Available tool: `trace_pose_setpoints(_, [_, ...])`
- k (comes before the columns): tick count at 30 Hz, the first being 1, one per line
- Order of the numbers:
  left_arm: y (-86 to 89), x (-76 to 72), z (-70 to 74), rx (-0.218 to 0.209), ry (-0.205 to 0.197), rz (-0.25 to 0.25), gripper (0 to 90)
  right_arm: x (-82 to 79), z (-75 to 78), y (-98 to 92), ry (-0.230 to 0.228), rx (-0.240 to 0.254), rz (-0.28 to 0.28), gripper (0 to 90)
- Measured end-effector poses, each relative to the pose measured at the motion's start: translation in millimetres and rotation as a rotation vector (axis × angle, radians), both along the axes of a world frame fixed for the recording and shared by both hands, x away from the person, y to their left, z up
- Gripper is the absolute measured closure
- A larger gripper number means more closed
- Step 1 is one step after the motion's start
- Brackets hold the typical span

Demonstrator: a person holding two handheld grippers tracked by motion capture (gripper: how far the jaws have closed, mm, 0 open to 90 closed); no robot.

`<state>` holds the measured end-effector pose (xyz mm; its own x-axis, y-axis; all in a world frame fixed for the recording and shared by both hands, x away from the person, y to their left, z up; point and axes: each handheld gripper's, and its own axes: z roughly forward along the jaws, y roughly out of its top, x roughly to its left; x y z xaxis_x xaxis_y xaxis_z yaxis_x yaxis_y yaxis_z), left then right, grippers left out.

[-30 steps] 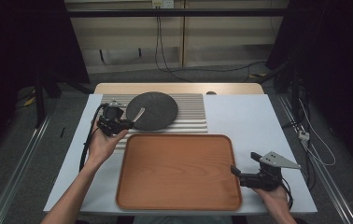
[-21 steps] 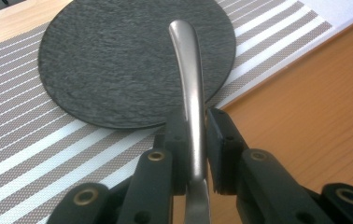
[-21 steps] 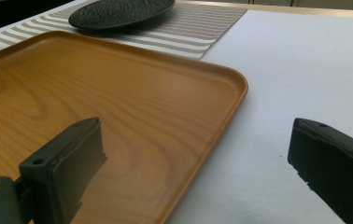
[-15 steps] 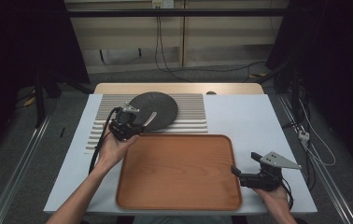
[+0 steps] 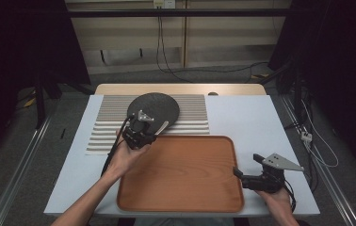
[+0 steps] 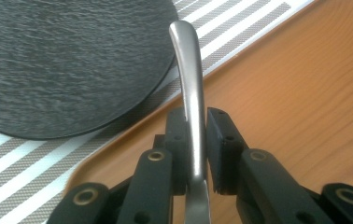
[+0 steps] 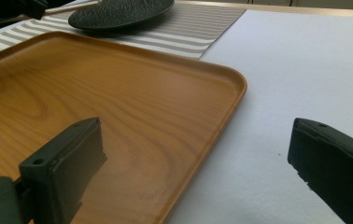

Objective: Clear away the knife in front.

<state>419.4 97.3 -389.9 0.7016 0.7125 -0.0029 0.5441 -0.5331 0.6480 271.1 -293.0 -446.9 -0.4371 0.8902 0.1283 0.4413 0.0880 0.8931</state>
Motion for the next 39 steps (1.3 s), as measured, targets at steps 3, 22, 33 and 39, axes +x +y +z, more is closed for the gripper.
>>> trace_pose_setpoints(3, [-3.5, -3.0, -5.2, 0.006, 0.016, -0.007, 79.8, 0.5, -0.2, -0.5, 0.001, -0.002, -0.001, 3.6])
trace_pose_setpoints(22, [-2.8, -18.8, -35.5, 0.032, 0.120, -0.006, 79.7, 0.1, -0.1, 0.6, -0.002, -0.009, 0.005, 3.6])
trace_pose_setpoints(33, [-3.3, -28.4, -41.5, 0.052, 0.142, -0.007, 79.6, 0.2, -0.3, 0.3, -0.002, -0.009, 0.007, 3.6])
trace_pose_setpoints(39, [0.4, -39.3, -42.6, 0.050, 0.117, 0.007, 79.6, 0.4, -0.4, 0.5, 0.001, -0.014, 0.010, 3.6])
